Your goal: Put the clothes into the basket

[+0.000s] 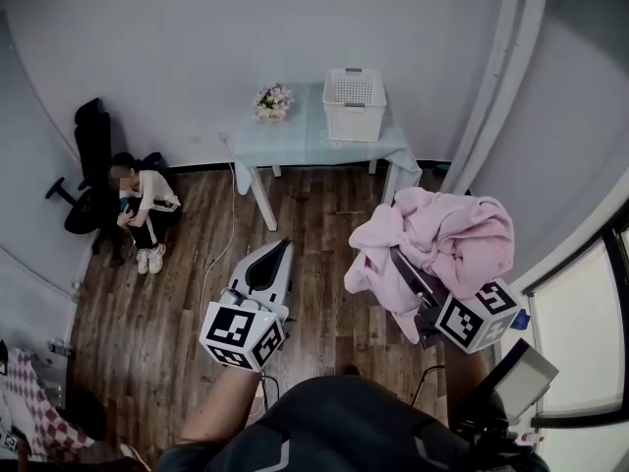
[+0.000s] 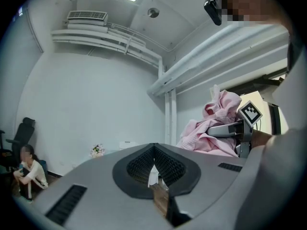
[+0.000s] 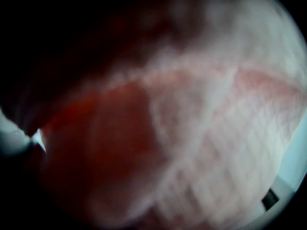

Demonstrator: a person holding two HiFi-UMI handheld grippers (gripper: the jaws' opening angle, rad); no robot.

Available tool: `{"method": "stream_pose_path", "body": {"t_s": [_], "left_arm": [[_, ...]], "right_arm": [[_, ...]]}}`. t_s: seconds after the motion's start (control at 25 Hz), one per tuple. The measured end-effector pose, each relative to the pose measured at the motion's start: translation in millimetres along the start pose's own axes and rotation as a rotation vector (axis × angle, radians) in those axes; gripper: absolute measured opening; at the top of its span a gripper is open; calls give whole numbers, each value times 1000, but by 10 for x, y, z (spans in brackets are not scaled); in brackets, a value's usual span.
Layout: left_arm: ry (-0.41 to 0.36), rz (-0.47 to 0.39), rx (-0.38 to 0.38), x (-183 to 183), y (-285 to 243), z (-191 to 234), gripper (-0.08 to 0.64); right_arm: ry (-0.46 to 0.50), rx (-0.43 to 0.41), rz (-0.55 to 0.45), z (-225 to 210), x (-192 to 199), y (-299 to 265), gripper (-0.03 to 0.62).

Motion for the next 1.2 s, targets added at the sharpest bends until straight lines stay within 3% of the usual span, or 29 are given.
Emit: {"method": "stream_pose_path", "body": {"t_s": [0.2, 0.32, 0.72, 1.2], "left_arm": [[-32, 49, -38, 8, -1084, -56, 9], [-40, 52, -46, 6, -1357, -55, 9], [-10, 89, -48, 171, -1732, 216, 9], [9, 51, 15, 345, -2367, 1178, 9]], "right_arm": [[-32, -44, 22, -1006, -367, -546, 397], [-35, -62, 27, -1251, -441, -702, 397], [-25, -56, 61, -1517, -457, -1184, 397], [-20, -29, 46, -1463, -572, -2224, 397]]}}
Point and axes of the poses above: the fingertips, and each gripper's own axes: y backward along the fingers, z to its left, x out of its underside, the point moved 10 cm from there along y, backward along the fingers, and after that the axes turned 11 degrees about -y, right-handed, at the moved point
